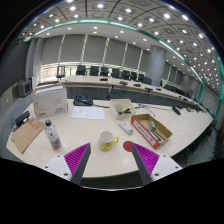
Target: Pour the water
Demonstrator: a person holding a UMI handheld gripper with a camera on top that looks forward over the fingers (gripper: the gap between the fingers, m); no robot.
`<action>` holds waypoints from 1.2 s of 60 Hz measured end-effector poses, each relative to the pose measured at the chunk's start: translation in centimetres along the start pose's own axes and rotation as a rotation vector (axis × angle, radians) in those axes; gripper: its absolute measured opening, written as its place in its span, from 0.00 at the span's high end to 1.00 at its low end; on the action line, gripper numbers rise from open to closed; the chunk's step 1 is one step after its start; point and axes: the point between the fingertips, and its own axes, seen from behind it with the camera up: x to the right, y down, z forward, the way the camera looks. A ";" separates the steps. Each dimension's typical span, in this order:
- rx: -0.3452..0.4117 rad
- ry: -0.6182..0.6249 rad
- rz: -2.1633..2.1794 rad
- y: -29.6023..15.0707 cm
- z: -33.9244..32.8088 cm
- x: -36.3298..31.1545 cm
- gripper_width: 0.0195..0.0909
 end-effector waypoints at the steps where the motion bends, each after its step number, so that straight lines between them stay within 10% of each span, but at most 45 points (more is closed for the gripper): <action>1: -0.002 0.000 0.001 0.1 0.0 -0.1 0.07; 27: -0.024 -0.177 -0.010 5.4 1.0 -18.6 0.07; 58: 0.128 -0.216 0.061 4.4 19.1 -32.5 0.07; 67: 0.170 -0.179 0.073 3.7 21.5 -32.1 0.46; 72: 0.176 -0.183 0.062 3.6 21.6 -32.3 0.52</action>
